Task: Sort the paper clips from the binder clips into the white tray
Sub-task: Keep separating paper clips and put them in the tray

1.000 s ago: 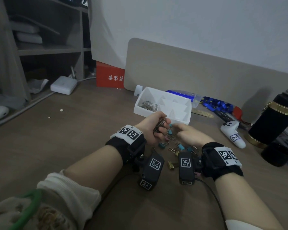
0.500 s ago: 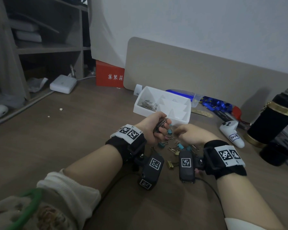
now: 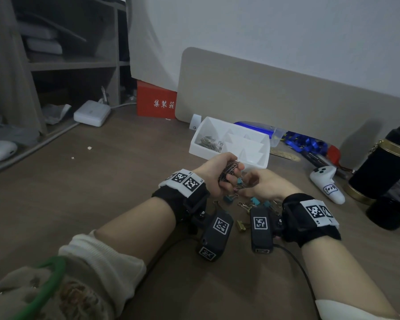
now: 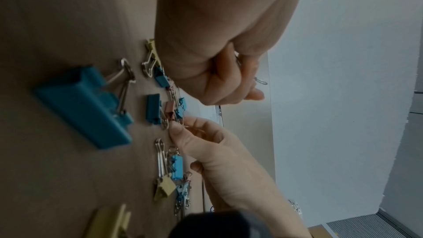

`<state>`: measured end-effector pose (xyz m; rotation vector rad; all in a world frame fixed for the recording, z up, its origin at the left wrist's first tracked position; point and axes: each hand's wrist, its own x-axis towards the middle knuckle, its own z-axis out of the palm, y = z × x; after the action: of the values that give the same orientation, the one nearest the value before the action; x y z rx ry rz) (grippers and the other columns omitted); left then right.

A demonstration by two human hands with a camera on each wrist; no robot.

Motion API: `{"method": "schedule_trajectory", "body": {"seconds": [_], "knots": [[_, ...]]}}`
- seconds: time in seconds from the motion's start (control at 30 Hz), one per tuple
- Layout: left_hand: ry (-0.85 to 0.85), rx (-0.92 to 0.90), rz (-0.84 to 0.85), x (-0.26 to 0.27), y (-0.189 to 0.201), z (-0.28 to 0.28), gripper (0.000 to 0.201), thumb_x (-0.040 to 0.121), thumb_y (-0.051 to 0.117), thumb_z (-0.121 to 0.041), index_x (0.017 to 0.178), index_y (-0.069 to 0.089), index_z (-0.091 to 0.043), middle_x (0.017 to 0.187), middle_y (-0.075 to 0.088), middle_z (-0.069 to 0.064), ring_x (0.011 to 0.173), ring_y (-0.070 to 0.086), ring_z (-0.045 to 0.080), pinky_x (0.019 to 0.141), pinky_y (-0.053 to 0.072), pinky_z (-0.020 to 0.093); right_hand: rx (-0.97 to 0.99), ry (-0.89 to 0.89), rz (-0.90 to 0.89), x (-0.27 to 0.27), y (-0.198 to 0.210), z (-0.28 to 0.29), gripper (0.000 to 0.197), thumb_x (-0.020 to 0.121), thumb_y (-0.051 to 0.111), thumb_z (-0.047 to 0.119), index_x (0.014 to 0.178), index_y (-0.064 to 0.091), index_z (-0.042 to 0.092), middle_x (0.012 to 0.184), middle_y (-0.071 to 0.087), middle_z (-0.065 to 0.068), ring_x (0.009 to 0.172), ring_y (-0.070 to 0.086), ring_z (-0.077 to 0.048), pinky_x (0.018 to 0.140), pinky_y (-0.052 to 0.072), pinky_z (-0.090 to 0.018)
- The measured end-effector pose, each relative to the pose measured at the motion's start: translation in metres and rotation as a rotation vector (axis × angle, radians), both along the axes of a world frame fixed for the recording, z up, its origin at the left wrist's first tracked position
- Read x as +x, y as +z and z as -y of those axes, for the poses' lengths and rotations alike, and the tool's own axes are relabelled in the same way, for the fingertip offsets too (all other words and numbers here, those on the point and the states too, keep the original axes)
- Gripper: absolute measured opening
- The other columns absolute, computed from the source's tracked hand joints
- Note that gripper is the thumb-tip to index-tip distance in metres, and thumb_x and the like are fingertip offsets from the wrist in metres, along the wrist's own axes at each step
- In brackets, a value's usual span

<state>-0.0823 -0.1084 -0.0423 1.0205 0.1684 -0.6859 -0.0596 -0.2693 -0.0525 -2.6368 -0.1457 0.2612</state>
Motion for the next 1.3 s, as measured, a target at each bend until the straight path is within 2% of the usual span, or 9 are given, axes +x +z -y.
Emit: {"method": "schedule_trajectory", "body": {"seconds": [0.27, 0.33, 0.43, 0.53, 0.67, 0.83, 1.0, 1.13, 1.3], "knots": [[-0.011, 0.003, 0.008, 0.0, 0.0, 0.0, 0.033, 0.094, 0.039, -0.029, 0.065, 0.049, -0.015, 0.049, 0.042, -0.008, 0.03, 0.029, 0.004, 0.027, 0.016, 0.012, 0.052, -0.059, 0.095, 0.0, -0.005, -0.001, 0.018, 0.078, 0.078, 0.022, 0.091, 0.066, 0.02, 0.098, 0.066, -0.001, 0.089, 0.063, -0.017, 0.069, 0.047, -0.025], [-0.012, 0.0, 0.008, 0.0, 0.0, 0.0, 0.033, 0.094, 0.039, -0.029, 0.066, 0.049, -0.015, 0.05, 0.042, -0.008, 0.031, 0.029, 0.004, 0.027, 0.016, 0.012, 0.062, -0.062, 0.106, 0.0, -0.005, -0.001, 0.014, 0.078, 0.079, 0.019, 0.085, 0.067, 0.022, 0.097, 0.068, -0.002, 0.089, 0.064, -0.018, 0.071, 0.049, -0.027], [-0.015, -0.002, 0.015, 0.001, -0.001, 0.0, 0.034, 0.095, 0.038, -0.029, 0.066, 0.049, -0.015, 0.05, 0.042, -0.008, 0.031, 0.029, 0.004, 0.027, 0.016, 0.013, 0.051, -0.053, 0.101, 0.0, -0.006, -0.001, 0.01, 0.079, 0.077, 0.017, 0.081, 0.068, 0.022, 0.092, 0.068, -0.002, 0.084, 0.063, -0.017, 0.072, 0.049, -0.028], [-0.01, 0.0, 0.018, 0.001, -0.002, 0.0, 0.033, 0.095, 0.038, -0.029, 0.066, 0.049, -0.015, 0.05, 0.042, -0.008, 0.031, 0.029, 0.004, 0.026, 0.016, 0.013, 0.003, -0.041, 0.094, -0.001, -0.004, -0.001, 0.016, 0.083, 0.073, 0.017, 0.073, 0.063, 0.023, 0.083, 0.065, 0.0, 0.078, 0.059, -0.015, 0.07, 0.045, -0.028], [-0.008, 0.003, 0.015, 0.0, -0.001, 0.0, 0.034, 0.095, 0.038, -0.029, 0.066, 0.05, -0.015, 0.051, 0.042, -0.008, 0.031, 0.029, 0.004, 0.028, 0.016, 0.013, -0.078, -0.028, 0.105, -0.005, 0.0, -0.002, 0.007, 0.085, 0.071, 0.021, 0.082, 0.066, 0.019, 0.091, 0.066, -0.003, 0.084, 0.06, -0.016, 0.072, 0.044, -0.028], [-0.007, 0.005, 0.015, 0.002, -0.003, -0.001, 0.034, 0.095, 0.039, -0.029, 0.067, 0.05, -0.015, 0.051, 0.042, -0.008, 0.031, 0.029, 0.004, 0.028, 0.016, 0.013, -0.148, -0.014, 0.112, -0.008, 0.002, -0.005, 0.006, 0.087, 0.068, 0.022, 0.086, 0.066, 0.016, 0.094, 0.067, -0.005, 0.084, 0.06, -0.017, 0.071, 0.042, -0.027], [-0.006, 0.006, 0.015, 0.002, -0.003, -0.001, 0.034, 0.095, 0.038, -0.029, 0.067, 0.05, -0.015, 0.051, 0.042, -0.008, 0.031, 0.03, 0.004, 0.029, 0.016, 0.013, -0.244, 0.004, 0.105, -0.01, 0.004, -0.007, 0.011, 0.09, 0.065, 0.026, 0.084, 0.062, 0.017, 0.091, 0.063, -0.003, 0.084, 0.058, -0.018, 0.071, 0.042, -0.028], [-0.008, 0.009, 0.021, 0.002, -0.003, -0.001, 0.034, 0.095, 0.038, -0.028, 0.066, 0.05, -0.016, 0.051, 0.042, -0.008, 0.032, 0.029, 0.004, 0.03, 0.015, 0.013, -0.291, 0.014, 0.072, -0.011, 0.007, -0.008, 0.021, 0.092, 0.062, 0.027, 0.073, 0.06, 0.017, 0.085, 0.062, -0.002, 0.08, 0.057, -0.018, 0.069, 0.042, -0.028], [-0.02, 0.023, 0.01, 0.002, -0.003, -0.001, 0.034, 0.095, 0.036, -0.028, 0.066, 0.05, -0.015, 0.05, 0.042, -0.007, 0.031, 0.028, 0.005, 0.028, 0.016, 0.013, -0.247, 0.008, 0.062, -0.016, 0.01, -0.009, 0.019, 0.093, 0.057, 0.023, 0.091, 0.068, 0.007, 0.09, 0.066, -0.006, 0.084, 0.06, -0.02, 0.072, 0.047, -0.03]]}}
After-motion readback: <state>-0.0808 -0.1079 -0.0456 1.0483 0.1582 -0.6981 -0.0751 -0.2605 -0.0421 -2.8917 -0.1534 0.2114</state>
